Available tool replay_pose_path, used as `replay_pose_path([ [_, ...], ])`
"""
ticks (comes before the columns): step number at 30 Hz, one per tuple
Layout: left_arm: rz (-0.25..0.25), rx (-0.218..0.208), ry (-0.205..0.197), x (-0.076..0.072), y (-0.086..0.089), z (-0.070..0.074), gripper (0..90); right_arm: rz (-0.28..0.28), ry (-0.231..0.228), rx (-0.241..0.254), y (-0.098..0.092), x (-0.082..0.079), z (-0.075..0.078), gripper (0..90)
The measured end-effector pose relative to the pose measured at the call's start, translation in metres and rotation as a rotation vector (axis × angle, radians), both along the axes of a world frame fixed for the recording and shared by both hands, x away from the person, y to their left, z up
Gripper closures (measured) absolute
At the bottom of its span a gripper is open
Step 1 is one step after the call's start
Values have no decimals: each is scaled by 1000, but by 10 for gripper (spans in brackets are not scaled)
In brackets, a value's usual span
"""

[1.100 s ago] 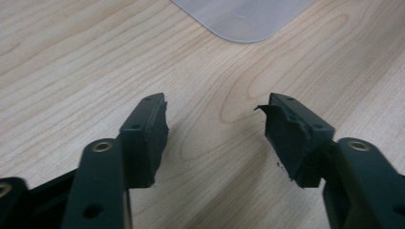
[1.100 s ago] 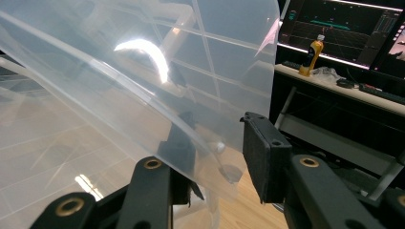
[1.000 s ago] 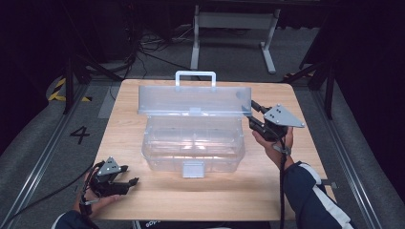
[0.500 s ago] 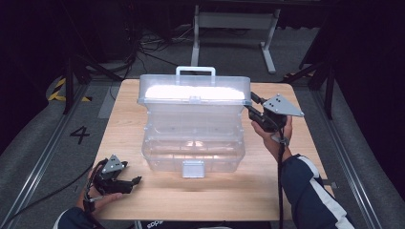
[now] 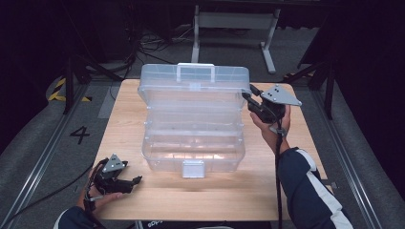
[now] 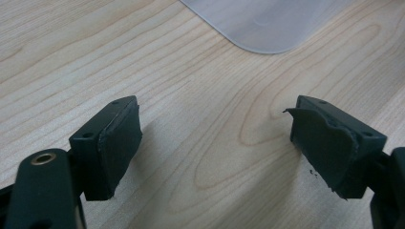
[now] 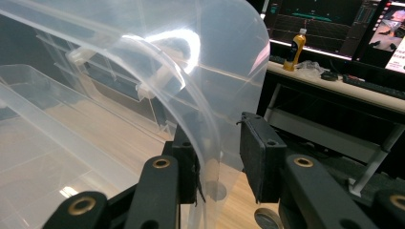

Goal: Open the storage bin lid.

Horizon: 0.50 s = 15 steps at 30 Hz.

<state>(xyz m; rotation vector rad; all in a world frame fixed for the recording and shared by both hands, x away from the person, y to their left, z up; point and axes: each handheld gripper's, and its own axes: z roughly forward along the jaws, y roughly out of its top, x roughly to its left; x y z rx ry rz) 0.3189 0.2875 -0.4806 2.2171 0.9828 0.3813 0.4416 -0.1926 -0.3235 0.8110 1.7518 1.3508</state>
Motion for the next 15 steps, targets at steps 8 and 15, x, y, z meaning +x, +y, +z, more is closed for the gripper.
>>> replay_pose_path([
  [8, 2, -6, 4, 1, -1, 0, 176, -33, 5, 1, 3, 10, 4, 707],
  [15, 3, -5, 1, 1, -1, 0, 172, -37, 14, 24, 3, 17, 5, 714],
])
